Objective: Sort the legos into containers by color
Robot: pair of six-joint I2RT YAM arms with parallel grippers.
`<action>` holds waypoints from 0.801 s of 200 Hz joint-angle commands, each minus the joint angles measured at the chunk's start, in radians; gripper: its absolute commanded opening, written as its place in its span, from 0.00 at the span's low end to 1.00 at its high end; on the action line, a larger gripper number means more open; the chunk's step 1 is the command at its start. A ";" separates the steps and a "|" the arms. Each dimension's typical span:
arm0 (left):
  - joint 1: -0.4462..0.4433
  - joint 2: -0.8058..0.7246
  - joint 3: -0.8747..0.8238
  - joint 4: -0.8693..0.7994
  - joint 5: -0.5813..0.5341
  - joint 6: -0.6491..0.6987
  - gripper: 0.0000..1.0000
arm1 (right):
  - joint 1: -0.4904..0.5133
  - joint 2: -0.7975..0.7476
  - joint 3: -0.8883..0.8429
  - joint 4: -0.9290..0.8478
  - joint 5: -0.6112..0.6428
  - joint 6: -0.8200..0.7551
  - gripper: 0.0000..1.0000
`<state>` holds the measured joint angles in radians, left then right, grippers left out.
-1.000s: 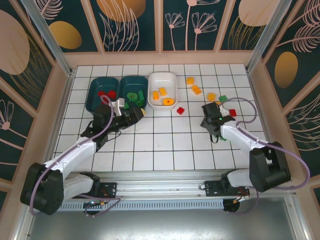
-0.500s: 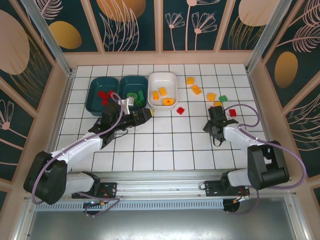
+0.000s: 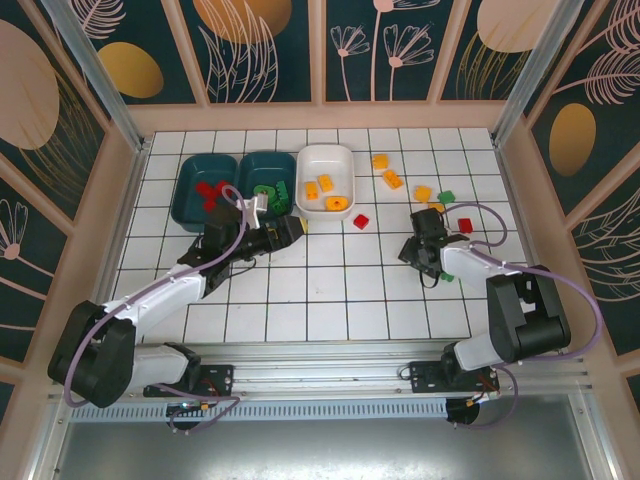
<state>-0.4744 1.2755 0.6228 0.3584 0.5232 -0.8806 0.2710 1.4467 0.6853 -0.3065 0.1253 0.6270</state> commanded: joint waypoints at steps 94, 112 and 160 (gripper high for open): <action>-0.006 0.010 0.019 -0.017 -0.045 0.052 0.98 | 0.017 0.116 0.076 0.002 0.050 -0.053 0.27; -0.003 -0.006 0.050 -0.090 -0.127 0.071 0.99 | 0.064 0.088 0.120 -0.033 0.081 -0.056 0.26; 0.207 -0.114 0.076 -0.331 -0.413 -0.045 0.99 | 0.321 0.119 0.403 -0.021 0.108 -0.086 0.26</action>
<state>-0.3992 1.2366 0.6907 0.1562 0.2855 -0.8436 0.4702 1.5574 0.9283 -0.3687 0.2081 0.5770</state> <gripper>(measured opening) 0.985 0.327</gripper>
